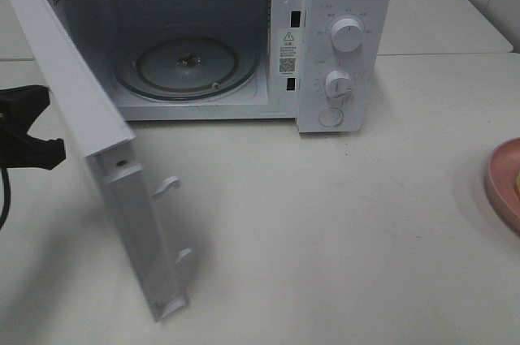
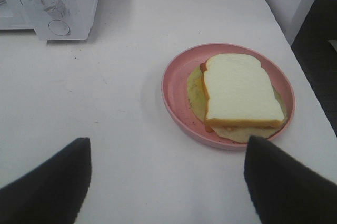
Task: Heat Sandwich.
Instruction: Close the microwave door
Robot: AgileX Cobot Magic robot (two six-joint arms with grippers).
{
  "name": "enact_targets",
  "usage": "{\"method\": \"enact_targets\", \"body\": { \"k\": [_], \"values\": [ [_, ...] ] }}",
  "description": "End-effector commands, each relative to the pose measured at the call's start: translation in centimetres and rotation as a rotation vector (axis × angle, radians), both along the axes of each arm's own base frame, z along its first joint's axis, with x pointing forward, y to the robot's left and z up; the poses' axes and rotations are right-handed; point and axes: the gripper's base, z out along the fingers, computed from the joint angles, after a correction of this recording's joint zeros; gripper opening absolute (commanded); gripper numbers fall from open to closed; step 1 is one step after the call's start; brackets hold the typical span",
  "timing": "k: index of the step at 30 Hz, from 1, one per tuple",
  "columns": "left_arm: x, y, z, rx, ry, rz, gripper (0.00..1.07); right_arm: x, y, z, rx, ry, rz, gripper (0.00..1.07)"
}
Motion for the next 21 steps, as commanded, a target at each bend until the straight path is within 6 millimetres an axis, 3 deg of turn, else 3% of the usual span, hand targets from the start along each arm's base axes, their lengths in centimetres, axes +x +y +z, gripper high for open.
{"method": "enact_targets", "body": {
  "k": [1, 13, 21],
  "values": [
    [0.8, -1.7, 0.5, -0.031, -0.040, -0.038, 0.00, -0.4, 0.0, 0.0, -0.009, -0.036, -0.004, 0.76],
    [3.8, -7.3, 0.9, -0.100, -0.049, -0.094, 0.00, -0.4, 0.0, 0.0, -0.009, -0.036, -0.004, 0.76],
    [5.1, -9.5, 0.8, -0.144, -0.045, -0.076, 0.00, -0.4, 0.0, 0.0, -0.009, -0.036, -0.004, 0.76]
  ]
}}
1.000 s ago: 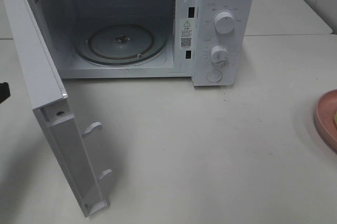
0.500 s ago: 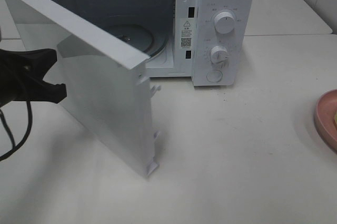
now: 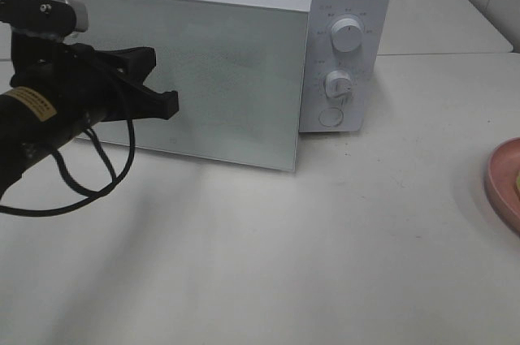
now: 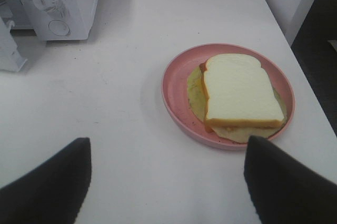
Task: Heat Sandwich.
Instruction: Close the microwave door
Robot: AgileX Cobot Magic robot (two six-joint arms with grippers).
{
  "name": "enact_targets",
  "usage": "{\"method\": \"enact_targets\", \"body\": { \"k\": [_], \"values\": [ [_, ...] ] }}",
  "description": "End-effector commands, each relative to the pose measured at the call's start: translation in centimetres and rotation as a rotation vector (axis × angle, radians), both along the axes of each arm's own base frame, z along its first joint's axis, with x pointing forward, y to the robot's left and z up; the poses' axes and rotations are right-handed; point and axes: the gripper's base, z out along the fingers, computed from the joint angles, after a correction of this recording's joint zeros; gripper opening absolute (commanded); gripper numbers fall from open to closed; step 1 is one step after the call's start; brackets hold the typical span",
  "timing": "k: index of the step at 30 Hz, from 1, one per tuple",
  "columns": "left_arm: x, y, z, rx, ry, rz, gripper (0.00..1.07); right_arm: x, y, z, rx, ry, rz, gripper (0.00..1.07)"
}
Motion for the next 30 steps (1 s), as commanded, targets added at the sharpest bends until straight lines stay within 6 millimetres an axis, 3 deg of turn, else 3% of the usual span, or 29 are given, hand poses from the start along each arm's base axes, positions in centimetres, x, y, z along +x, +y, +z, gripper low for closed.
{"method": "enact_targets", "body": {
  "k": [1, 14, 30],
  "values": [
    [1.0, -1.6, 0.5, -0.040, -0.018, 0.008, 0.00, -0.4, 0.0, 0.0, -0.009, -0.036, -0.004, 0.76],
    [3.9, -6.5, 1.2, -0.086, -0.034, -0.043, 0.00, -0.4, 0.0, 0.0, -0.009, -0.036, -0.004, 0.76],
    [7.2, -9.2, 0.8, -0.104, 0.009, -0.028, 0.00, -0.4, 0.0, 0.0, -0.009, -0.036, -0.004, 0.76]
  ]
}}
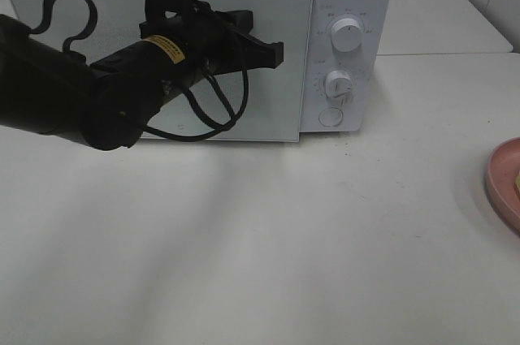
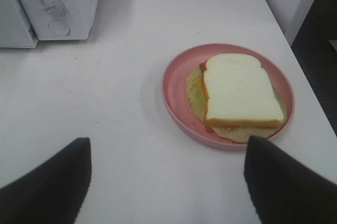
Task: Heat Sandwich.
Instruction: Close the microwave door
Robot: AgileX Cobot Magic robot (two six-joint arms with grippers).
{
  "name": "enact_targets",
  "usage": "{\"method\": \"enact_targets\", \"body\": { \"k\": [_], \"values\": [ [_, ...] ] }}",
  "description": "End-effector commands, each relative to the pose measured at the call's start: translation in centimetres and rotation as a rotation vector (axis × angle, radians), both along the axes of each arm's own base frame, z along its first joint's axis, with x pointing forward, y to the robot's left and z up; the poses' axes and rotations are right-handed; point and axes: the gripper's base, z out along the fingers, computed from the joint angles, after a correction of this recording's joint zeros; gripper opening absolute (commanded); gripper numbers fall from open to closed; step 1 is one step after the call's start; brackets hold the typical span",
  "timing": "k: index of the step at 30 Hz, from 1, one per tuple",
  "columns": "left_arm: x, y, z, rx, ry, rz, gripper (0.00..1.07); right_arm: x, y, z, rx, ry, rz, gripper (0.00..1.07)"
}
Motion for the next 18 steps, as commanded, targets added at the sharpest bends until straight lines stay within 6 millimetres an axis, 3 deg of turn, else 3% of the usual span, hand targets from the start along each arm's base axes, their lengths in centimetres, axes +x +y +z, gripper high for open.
{"method": "enact_targets", "body": {
  "k": [1, 11, 18],
  "values": [
    [1.2, 0.0, 0.3, -0.041, 0.001, 0.058, 0.00, -0.4, 0.0, 0.0, -0.009, -0.036, -0.004, 0.76],
    [3.4, -0.6, 0.7, -0.040, -0.020, 0.096, 0.00, -0.4, 0.0, 0.0, -0.009, -0.036, -0.004, 0.76],
    [3.4, -0.9, 0.7, -0.012, -0.027, 0.077, 0.00, -0.4, 0.0, 0.0, -0.009, -0.036, -0.004, 0.76]
  ]
}}
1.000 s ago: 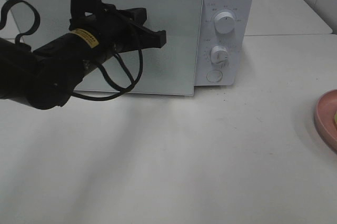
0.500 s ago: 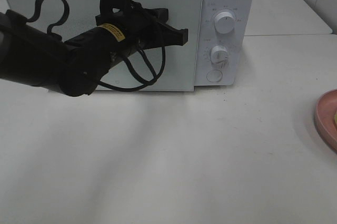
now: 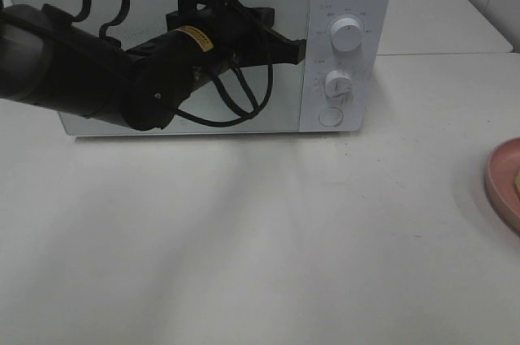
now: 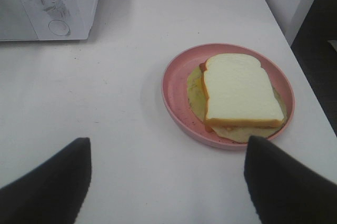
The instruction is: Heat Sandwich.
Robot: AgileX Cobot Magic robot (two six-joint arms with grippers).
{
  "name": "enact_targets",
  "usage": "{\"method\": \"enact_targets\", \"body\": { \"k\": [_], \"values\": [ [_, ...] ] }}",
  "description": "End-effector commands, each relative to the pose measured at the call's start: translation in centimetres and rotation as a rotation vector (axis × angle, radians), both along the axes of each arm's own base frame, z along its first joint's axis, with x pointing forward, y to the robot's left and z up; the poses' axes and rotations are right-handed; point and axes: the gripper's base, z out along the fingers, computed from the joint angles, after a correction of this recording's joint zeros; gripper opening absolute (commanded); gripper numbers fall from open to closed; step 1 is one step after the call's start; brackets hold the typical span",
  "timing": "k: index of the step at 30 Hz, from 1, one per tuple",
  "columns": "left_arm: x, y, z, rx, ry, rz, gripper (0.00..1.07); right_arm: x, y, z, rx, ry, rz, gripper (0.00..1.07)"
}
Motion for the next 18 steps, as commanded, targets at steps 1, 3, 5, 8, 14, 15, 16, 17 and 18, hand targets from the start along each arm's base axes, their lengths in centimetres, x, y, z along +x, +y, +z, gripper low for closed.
{"method": "enact_targets", "body": {
  "k": [1, 3, 5, 8, 14, 15, 16, 17, 18],
  "values": [
    [1.3, 1.0, 0.8, -0.065, -0.009, 0.088, 0.00, -0.4, 0.0, 0.0, -0.009, -0.036, -0.004, 0.76],
    [1.3, 1.0, 0.8, -0.058, -0.003, 0.084, 0.00, -0.4, 0.0, 0.0, -0.009, -0.036, -0.004, 0.76],
    [0.9, 1.3, 0.9, -0.052, 0.006, 0.081, 0.00, -0.4, 0.0, 0.0, -0.009, -0.036, -0.004, 0.76],
    [0.0, 2.0, 0.7, -0.037, 0.024, 0.082, 0.00, -0.4, 0.0, 0.0, -0.009, -0.036, -0.004, 0.76],
    [-2.1, 3.7, 0.6, -0.015, 0.062, 0.085, 0.00, -0.4, 0.0, 0.0, -0.009, -0.036, -0.004, 0.76],
    [-2.5, 4.0, 0.6, -0.016, 0.072, 0.085, 0.00, -0.4, 0.0, 0.0, -0.009, -0.036, -0.004, 0.76],
    [-3.2, 4.5, 0.6, -0.011, 0.115, 0.081, 0.00, -0.4, 0.0, 0.0, -0.009, -0.036, -0.004, 0.76],
    [-3.2, 4.5, 0.6, -0.011, 0.115, 0.081, 0.00, -0.4, 0.0, 0.0, -0.009, -0.036, -0.004, 0.76],
    [-3.6, 4.7, 0.6, -0.004, 0.143, 0.077, 0.01, -0.4, 0.0, 0.0, -0.009, -0.036, -0.004, 0.76]
  ]
}}
